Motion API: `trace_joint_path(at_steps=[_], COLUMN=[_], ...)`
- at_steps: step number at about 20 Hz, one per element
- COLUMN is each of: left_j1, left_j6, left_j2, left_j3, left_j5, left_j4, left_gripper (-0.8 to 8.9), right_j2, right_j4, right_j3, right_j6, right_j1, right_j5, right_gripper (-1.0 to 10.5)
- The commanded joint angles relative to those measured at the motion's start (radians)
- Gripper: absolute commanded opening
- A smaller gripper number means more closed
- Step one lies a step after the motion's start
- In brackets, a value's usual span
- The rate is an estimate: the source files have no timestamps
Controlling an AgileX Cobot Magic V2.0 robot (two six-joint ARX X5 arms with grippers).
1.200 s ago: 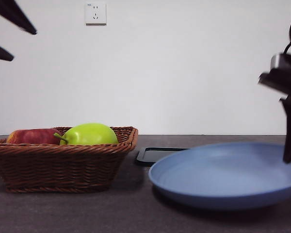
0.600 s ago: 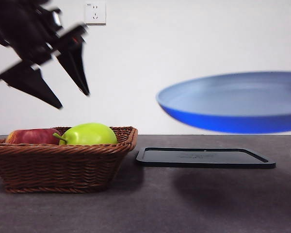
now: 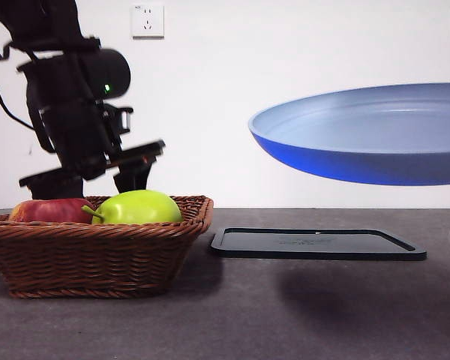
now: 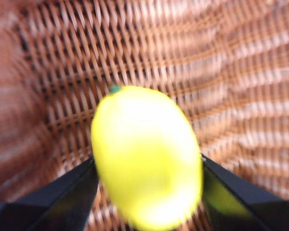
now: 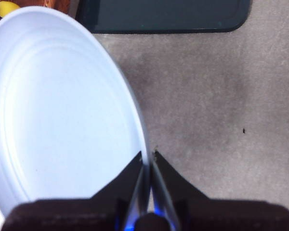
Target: Take the lemon from the basket,put the lemon in the plate,hand out the plate
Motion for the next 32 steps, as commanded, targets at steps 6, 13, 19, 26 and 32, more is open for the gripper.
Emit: trace_joint_path(at_steps=[6,13,19,26,32], left_j1=[-0.011,-0.055,-0.425,-0.614,-0.62], left_j6=[0.063,0.095,0.124,0.2,0.2], left_j2=[0.017,-0.292,-0.364,-0.249,-0.174], left_j3=[0.015,0.015,0.015,0.015,0.015], left_j5=[-0.006,0.171,0.143,-0.064,-0.057], left_j4=[0.071,0.06,0.13,0.172,0.16], left_gripper=[1.82,1.79,1.8,1.8,2.52], right_j2=[0.004,0.211,0.355,0.354,0.354], right_j4=[0.013,0.096,0.193,0.192,0.182], right_j3=[0.013,0.013,0.013,0.013,0.013], right_j6=[0.003,0.056,0.064,0.066,0.066], right_j1=[0.002,0.003,0.019,0.023,0.023], right_j5=[-0.003,-0.012,-0.142,-0.143,-0.143], right_gripper=[0.0,0.0,0.0,0.0,0.0])
